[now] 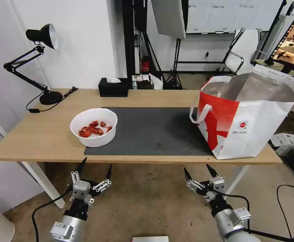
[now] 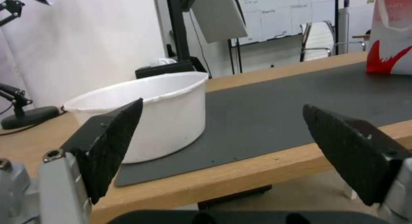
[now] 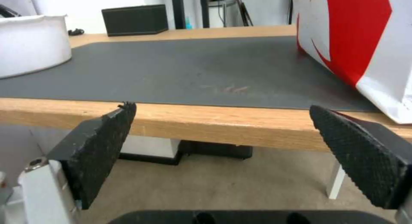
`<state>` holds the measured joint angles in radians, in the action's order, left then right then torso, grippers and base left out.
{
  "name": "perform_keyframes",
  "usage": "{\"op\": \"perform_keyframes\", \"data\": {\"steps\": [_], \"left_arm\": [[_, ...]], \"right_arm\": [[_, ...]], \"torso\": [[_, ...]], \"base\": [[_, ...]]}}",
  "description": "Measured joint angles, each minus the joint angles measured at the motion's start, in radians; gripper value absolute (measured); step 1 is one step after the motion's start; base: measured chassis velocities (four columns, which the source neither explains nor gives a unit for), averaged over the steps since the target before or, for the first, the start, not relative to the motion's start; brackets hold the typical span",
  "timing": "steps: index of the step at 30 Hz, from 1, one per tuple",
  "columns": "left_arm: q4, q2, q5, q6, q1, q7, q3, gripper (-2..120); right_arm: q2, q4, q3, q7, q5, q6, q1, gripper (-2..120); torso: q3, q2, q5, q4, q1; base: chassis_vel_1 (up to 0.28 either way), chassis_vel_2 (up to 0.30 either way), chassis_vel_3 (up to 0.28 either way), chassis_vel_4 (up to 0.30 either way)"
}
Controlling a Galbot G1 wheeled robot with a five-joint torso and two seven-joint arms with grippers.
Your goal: Pick up the trash from the table and place it into the takeout bag.
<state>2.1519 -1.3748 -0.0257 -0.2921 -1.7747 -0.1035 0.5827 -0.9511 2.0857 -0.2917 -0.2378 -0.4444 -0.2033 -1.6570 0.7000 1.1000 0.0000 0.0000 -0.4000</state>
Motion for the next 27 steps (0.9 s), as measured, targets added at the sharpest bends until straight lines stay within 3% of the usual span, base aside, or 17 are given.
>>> {"op": "perform_keyframes", "data": {"steps": [18,21,23,24,26,27], "left_arm": [[-0.006,0.015,-0.015,0.004,0.014,0.001,0.003,100],[0.006,0.045,-0.048,0.033,0.042,0.014,0.014,100],[0.047,0.101,-0.118,0.107,0.089,0.044,0.026,100],[0.047,0.101,-0.118,0.107,0.089,0.044,0.026,100],[0.063,0.156,-0.194,0.165,0.138,0.08,0.031,100],[0.064,0.214,-0.283,0.232,0.196,0.133,0.032,100]], "right_arm": [[0.001,0.001,0.0,0.0,-0.003,0.001,0.002,100],[0.001,0.001,0.0,-0.001,-0.003,0.001,0.002,100],[0.001,0.002,0.0,-0.001,-0.004,0.001,0.002,100],[0.001,0.002,0.0,-0.001,-0.004,0.001,0.002,100],[0.002,0.002,0.0,-0.001,-0.004,0.001,0.002,100],[0.002,0.002,0.0,-0.001,-0.004,0.001,0.002,100]], "torso": [[0.0,0.0,-0.0001,0.0001,0.0],[0.0,0.0,-0.0002,0.0,0.0],[0.0,0.0,0.0,0.0,0.0],[0.0,0.0,0.0,0.0,0.0],[0.0,0.0,0.0001,-0.0001,0.0],[0.0,0.0,-0.0005,0.0001,0.0]], "base": [[0.0,0.0,0.0,0.0],[0.0,0.0,0.0,0.0],[0.0,0.0,0.0,0.0],[0.0,0.0,0.0,0.0],[0.0,0.0,0.0,0.0],[0.0,0.0,0.0,0.0]]}}
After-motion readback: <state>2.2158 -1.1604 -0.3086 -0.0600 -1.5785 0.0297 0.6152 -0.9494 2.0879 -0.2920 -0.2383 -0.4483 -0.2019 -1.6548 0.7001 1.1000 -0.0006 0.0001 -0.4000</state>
